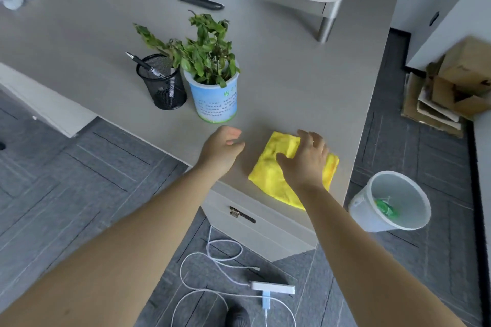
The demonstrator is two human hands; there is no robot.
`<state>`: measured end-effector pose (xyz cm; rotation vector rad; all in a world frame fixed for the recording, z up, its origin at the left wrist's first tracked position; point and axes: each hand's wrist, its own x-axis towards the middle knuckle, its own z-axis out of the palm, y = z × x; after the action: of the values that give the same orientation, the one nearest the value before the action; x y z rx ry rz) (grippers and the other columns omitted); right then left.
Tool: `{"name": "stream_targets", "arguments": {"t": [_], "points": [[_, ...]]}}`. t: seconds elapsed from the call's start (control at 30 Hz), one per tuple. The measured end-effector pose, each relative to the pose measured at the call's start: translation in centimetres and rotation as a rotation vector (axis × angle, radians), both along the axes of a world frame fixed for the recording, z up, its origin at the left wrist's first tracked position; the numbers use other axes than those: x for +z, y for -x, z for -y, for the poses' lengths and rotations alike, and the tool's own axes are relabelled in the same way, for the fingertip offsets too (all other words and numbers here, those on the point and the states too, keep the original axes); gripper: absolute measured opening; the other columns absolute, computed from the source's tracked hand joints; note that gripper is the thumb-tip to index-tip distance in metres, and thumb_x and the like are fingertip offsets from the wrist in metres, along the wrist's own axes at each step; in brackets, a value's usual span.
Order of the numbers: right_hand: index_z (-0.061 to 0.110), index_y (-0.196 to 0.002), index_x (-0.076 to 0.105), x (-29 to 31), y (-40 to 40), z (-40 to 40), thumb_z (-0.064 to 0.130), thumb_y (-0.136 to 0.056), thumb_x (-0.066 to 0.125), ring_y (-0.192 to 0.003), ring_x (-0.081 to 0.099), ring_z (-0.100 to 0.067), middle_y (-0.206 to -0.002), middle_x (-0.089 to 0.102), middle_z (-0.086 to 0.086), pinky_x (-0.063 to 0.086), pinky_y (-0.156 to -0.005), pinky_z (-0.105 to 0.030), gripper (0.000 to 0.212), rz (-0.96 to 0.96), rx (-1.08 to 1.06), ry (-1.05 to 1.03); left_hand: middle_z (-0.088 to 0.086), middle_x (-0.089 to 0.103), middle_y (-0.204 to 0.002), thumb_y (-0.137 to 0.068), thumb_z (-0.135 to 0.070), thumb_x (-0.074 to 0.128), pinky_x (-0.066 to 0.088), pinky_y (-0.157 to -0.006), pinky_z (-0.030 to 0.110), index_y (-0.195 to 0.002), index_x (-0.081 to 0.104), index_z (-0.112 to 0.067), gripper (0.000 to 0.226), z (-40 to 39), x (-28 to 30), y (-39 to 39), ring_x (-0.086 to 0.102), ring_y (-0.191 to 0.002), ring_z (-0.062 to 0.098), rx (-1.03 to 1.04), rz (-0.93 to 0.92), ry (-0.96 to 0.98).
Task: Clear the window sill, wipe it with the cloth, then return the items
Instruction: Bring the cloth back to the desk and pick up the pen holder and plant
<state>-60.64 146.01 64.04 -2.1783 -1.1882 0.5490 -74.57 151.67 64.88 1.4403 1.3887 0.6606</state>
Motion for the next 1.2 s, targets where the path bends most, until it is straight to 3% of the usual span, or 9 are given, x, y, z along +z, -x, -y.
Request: {"name": "stream_targets", "arguments": {"t": [0.27, 0.43, 0.6, 0.7, 0.87, 0.97, 1.07, 1.13, 1.2], "points": [[0.007, -0.145, 0.019, -0.7, 8.0, -7.1, 0.017, -0.075, 0.073, -0.139, 0.027, -0.025, -0.149, 0.026, -0.013, 0.024, -0.112, -0.032, 0.089, -0.374, 0.078, -0.090, 0.013, 0.054, -0.126, -0.082, -0.014, 0.058, 0.035, -0.091, 0.027, -0.115, 0.051, -0.005, 0.035, -5.1, -0.4, 8.8, 0.049, -0.113, 0.023, 0.204, 0.019, -0.075], [0.011, -0.147, 0.003, -2.4, 10.8, -12.2, 0.019, -0.062, 0.083, -0.146, 0.010, -0.022, -0.157, 0.011, -0.010, 0.012, -0.119, -0.034, 0.117, -0.429, -0.027, -0.215, 0.017, 0.036, -0.135, -0.073, -0.014, 0.069, 0.032, -0.108, 0.040, -0.126, 0.036, -0.003, 0.063, -11.0, -2.7, 12.3, 0.038, -0.124, 0.029, 0.293, 0.011, -0.194], [0.008, -0.147, 0.003, -4.1, 12.2, -16.0, 0.027, -0.046, 0.088, -0.144, 0.017, -0.027, -0.154, 0.017, -0.014, 0.019, -0.118, -0.049, 0.133, -0.426, -0.144, -0.441, 0.011, 0.015, -0.151, -0.066, -0.013, 0.076, 0.018, -0.108, 0.025, -0.139, 0.010, -0.009, 0.098, -17.5, -5.0, 14.2, 0.019, -0.137, 0.020, 0.204, 0.137, -0.103], [0.006, -0.140, 0.016, -4.8, 11.9, -16.8, 0.038, -0.039, 0.084, -0.132, 0.038, -0.025, -0.140, 0.036, -0.012, 0.034, -0.111, -0.046, 0.127, -0.423, -0.162, -0.502, 0.011, 0.035, -0.143, -0.052, -0.015, 0.082, 0.033, -0.102, 0.022, -0.133, 0.022, -0.009, 0.101, -20.3, -5.7, 14.5, 0.040, -0.125, 0.018, 0.042, 0.246, -0.112], [0.002, -0.128, 0.024, -5.4, 11.6, -17.1, 0.021, -0.048, 0.078, -0.110, 0.046, -0.010, -0.117, 0.042, 0.003, 0.045, -0.091, -0.015, 0.099, -0.416, -0.193, -0.532, -0.005, 0.057, -0.109, -0.047, -0.006, 0.076, 0.050, -0.085, 0.014, -0.115, 0.041, -0.017, 0.077, -22.0, -6.3, 14.1, 0.061, -0.092, -0.006, -0.118, 0.398, -0.153], [0.006, -0.124, 0.028, -5.6, 11.7, -17.5, 0.023, -0.047, 0.079, -0.100, 0.049, 0.004, -0.107, 0.043, 0.017, 0.042, -0.083, -0.002, 0.094, -0.401, -0.211, -0.551, 0.005, 0.060, -0.112, -0.050, -0.006, 0.075, 0.050, -0.093, 0.025, -0.119, 0.044, -0.007, 0.075, -22.3, -6.3, 13.8, 0.061, -0.100, 0.009, -0.146, 0.386, -0.187], [0.011, -0.125, 0.033, -5.9, 11.9, -17.8, 0.035, -0.040, 0.084, -0.112, 0.053, -0.007, -0.119, 0.051, 0.001, 0.045, -0.096, -0.019, 0.102, -0.380, -0.228, -0.572, 0.013, 0.061, -0.113, -0.043, -0.017, 0.079, 0.049, -0.093, 0.025, -0.117, 0.048, 0.000, 0.081, -22.6, -6.3, 13.7, 0.060, -0.102, 0.019, -0.147, 0.352, -0.218], [0.023, -0.120, 0.037, -6.0, 12.0, -18.1, 0.041, -0.037, 0.083, -0.118, 0.051, -0.020, -0.126, 0.049, -0.010, 0.046, -0.101, -0.037, 0.096, -0.366, -0.238, -0.586, 0.014, 0.062, -0.109, -0.042, -0.017, 0.080, 0.050, -0.084, 0.016, -0.113, 0.049, 0.004, 0.080, -22.8, -6.4, 13.7, 0.063, -0.093, 0.013, -0.153, 0.344, -0.216], [0.026, -0.117, 0.037, -6.0, 12.0, -18.3, 0.038, -0.037, 0.085, -0.118, 0.051, -0.021, -0.127, 0.049, -0.010, 0.046, -0.101, -0.037, 0.094, -0.351, -0.255, -0.593, 0.010, 0.063, -0.101, -0.045, -0.012, 0.079, 0.050, -0.077, 0.012, -0.111, 0.050, 0.006, 0.074, -22.9, -6.5, 13.7, 0.064, -0.083, 0.001, -0.156, 0.350, -0.209]]}}
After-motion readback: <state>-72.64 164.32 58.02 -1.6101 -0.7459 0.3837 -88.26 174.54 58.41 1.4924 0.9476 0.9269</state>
